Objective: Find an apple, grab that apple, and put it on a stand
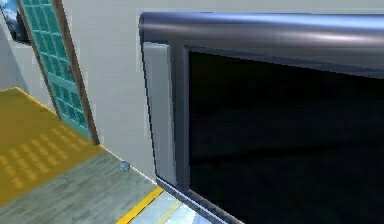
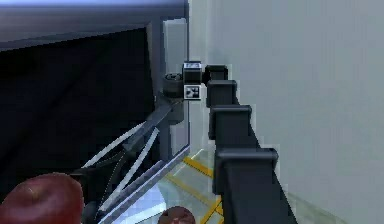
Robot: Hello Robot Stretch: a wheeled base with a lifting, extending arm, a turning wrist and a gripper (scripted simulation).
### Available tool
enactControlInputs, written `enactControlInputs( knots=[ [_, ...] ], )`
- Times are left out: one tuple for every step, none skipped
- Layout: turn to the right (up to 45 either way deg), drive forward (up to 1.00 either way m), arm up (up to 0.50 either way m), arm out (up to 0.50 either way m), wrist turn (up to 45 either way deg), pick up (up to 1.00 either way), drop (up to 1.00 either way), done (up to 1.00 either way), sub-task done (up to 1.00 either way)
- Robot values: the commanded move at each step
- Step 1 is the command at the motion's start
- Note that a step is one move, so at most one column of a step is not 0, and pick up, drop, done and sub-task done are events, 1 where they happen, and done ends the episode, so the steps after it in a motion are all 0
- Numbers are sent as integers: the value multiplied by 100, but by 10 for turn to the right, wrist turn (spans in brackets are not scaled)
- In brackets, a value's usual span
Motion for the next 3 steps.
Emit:
enactControlInputs(
  knots=[
    [0,0,0,0,0,0,100,0,0],
    [0,0,0,-10,0,0,0,0,0],
    [0,0,0,0,0,0,0,100,0]
  ],
)
